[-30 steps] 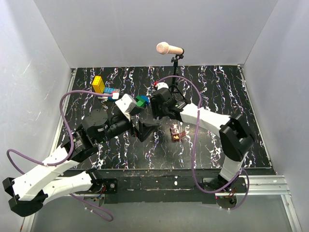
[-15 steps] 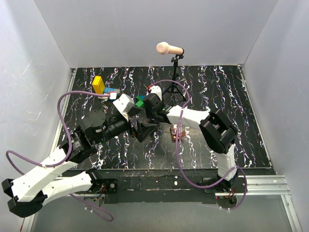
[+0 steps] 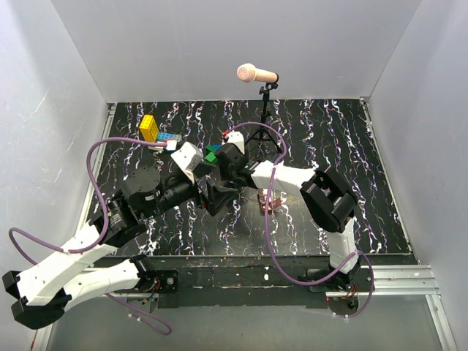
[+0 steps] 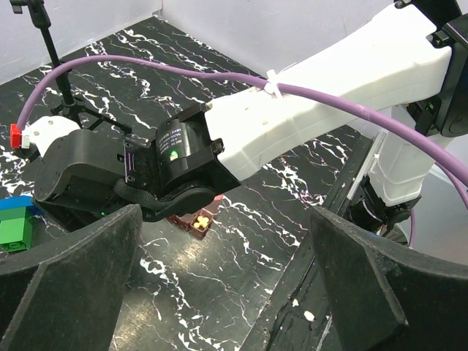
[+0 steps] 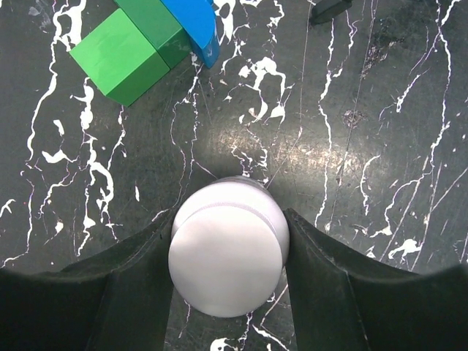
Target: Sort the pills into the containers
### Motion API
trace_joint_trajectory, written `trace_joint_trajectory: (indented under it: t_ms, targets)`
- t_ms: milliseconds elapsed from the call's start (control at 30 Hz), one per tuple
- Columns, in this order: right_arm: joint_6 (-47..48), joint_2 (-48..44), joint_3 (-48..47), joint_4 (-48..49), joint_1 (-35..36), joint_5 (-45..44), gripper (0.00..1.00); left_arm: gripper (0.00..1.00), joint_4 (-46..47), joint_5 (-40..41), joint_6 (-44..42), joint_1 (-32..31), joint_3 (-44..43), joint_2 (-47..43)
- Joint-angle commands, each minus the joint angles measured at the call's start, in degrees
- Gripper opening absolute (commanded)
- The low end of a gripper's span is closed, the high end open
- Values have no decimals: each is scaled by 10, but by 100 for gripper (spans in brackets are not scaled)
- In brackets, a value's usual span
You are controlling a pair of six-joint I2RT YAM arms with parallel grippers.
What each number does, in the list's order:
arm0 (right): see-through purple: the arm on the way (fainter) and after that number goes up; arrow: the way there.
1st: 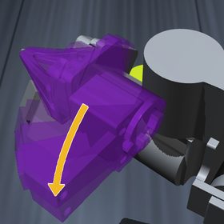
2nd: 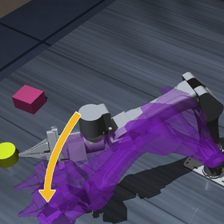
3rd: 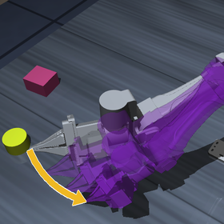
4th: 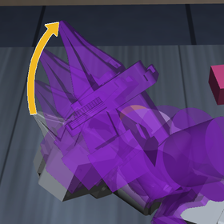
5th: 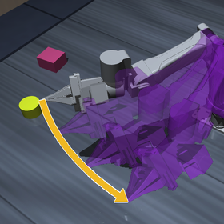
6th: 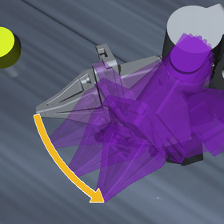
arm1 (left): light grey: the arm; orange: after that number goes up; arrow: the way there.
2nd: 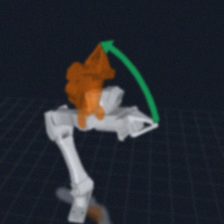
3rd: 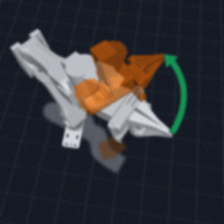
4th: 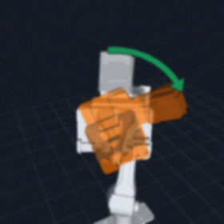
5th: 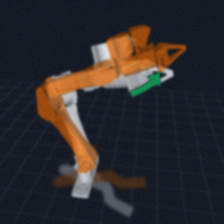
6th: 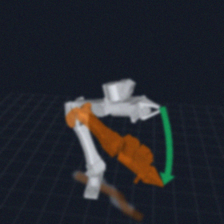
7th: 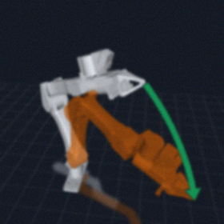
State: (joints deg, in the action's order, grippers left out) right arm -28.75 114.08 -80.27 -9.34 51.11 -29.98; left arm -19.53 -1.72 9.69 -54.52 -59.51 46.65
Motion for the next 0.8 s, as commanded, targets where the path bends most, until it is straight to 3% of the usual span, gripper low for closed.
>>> trace_joint_trajectory:
  t_ms: [0,100,267,767]
  targets:
    - [-11,-2,-22,-6,4,-18,64,98,-8,9,5,1,-7,-4]
    - [-14,-8,-18,-11,5,-18,79,98,-9,8,6,1,-5,-5]
    - [-17,-19,-16,-23,4,-13,91,98,-12,9,8,1,-3,-7]
    - [-17,-155,29,-83,5,73,93,98,-27,104,81,1,-2,12]
